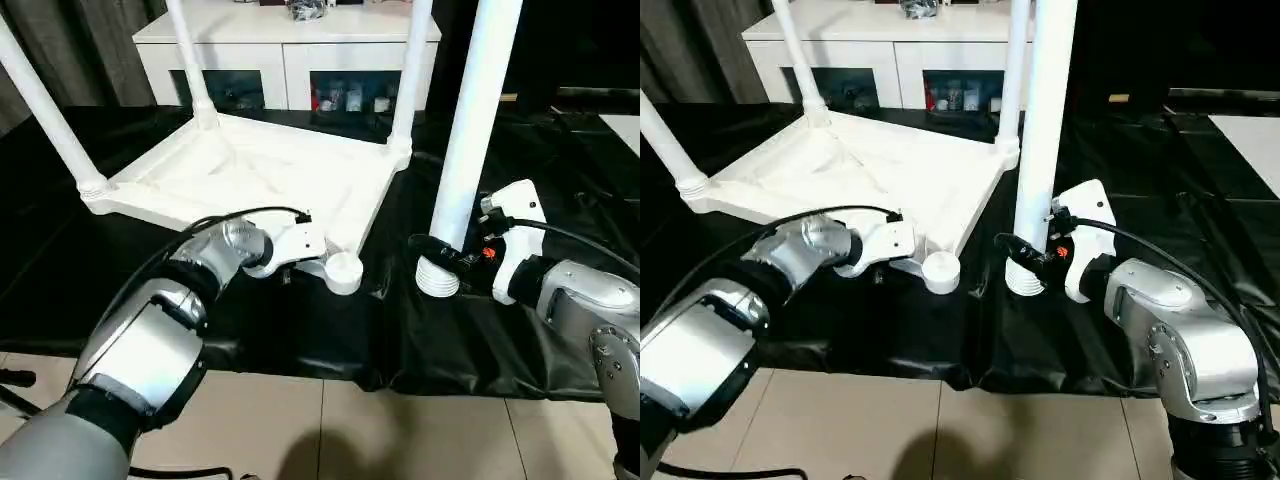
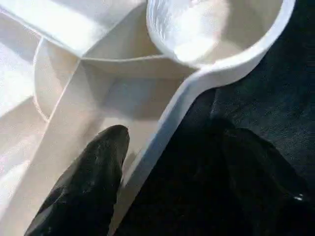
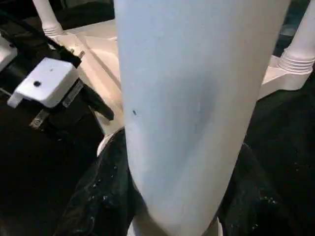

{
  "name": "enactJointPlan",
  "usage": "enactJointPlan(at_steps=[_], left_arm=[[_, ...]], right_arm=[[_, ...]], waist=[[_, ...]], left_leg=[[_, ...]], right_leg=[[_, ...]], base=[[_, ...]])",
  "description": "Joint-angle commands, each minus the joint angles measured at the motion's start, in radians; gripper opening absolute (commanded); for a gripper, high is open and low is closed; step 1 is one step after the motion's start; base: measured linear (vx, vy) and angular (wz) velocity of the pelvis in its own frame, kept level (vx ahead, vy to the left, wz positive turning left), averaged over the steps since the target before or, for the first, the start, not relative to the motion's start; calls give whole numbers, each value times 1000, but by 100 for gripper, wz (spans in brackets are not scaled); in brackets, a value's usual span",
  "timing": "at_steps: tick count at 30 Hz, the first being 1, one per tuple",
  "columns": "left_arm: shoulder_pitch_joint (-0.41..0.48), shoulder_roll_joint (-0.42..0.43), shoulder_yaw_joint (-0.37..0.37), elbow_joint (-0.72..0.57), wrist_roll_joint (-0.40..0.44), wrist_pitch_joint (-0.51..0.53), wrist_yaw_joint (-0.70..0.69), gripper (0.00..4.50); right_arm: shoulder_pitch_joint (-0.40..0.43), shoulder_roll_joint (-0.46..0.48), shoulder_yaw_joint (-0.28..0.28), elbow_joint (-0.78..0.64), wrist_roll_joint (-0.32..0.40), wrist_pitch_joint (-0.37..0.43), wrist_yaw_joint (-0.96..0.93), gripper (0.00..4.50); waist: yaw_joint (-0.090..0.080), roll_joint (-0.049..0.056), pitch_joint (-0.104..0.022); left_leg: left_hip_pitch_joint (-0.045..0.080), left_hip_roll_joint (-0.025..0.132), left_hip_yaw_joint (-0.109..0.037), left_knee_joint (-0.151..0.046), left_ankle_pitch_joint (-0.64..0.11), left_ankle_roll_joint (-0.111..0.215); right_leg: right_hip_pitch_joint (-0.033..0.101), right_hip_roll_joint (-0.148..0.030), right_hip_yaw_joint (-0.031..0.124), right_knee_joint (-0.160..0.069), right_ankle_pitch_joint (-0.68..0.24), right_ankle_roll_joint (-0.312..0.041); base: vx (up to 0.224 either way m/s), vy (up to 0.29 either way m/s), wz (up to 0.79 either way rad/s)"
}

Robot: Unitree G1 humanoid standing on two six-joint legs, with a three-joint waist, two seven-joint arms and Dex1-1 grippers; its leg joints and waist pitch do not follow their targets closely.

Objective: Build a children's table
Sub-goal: Insert table leg to table base

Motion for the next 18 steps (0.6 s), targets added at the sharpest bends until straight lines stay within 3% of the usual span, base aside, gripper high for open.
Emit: enactJointPlan(at_steps=[1, 7, 9, 10, 11, 14, 18], left_arm=[[29, -14, -6, 37, -3, 41, -107, 348], [5, -2, 22, 19, -22, 83, -275, 348], [-3, 10, 24, -3, -26, 94, -350, 348], [-5, 16, 25, -14, -26, 98, -378, 348], [-7, 27, 22, -35, -26, 97, -408, 348], [-2, 47, 27, -93, -34, 109, -445, 348], [38, 83, 26, -186, -32, 71, -452, 348]], right_arm=[[-22, -7, -2, -12, 16, -4, 1, 186], [-50, -6, 8, 26, 5, -35, 11, 186], [-63, -8, 10, 45, -2, -52, 16, 186], [-69, -8, 11, 53, -5, -59, 19, 186], [-76, -10, 13, 65, -10, -72, 23, 186], [-88, -12, 19, 90, -20, -100, 31, 186], [-93, -7, 35, 112, -30, -132, 37, 186]], waist=[[3, -29, -74], [8, -29, -74], [10, -28, -71], [13, -21, -70], [14, -23, -71], [14, -17, -70], [20, -20, -71]], left_leg=[[25, 1, 4, -61, -189, 55], [27, 2, 6, -61, -189, 65], [28, 3, 6, -63, -207, 58], [30, 4, 5, -65, -217, 52], [29, 4, 5, -66, -220, 48], [30, 5, 2, -69, -240, 35], [29, 7, 3, -69, -230, 37]], right_leg=[[51, -31, 22, -76, -165, -250], [50, -33, 22, -75, -142, -268], [49, -36, 22, -78, -170, -269], [49, -36, 22, -78, -182, -266], [49, -36, 22, -78, -178, -265], [49, -36, 20, -76, -176, -272], [52, -37, 21, -73, -147, -278]], base=[[0, 0, 0], [0, 0, 0], [0, 0, 0], [0, 0, 0], [0, 0, 0], [0, 0, 0], [0, 0, 0]])
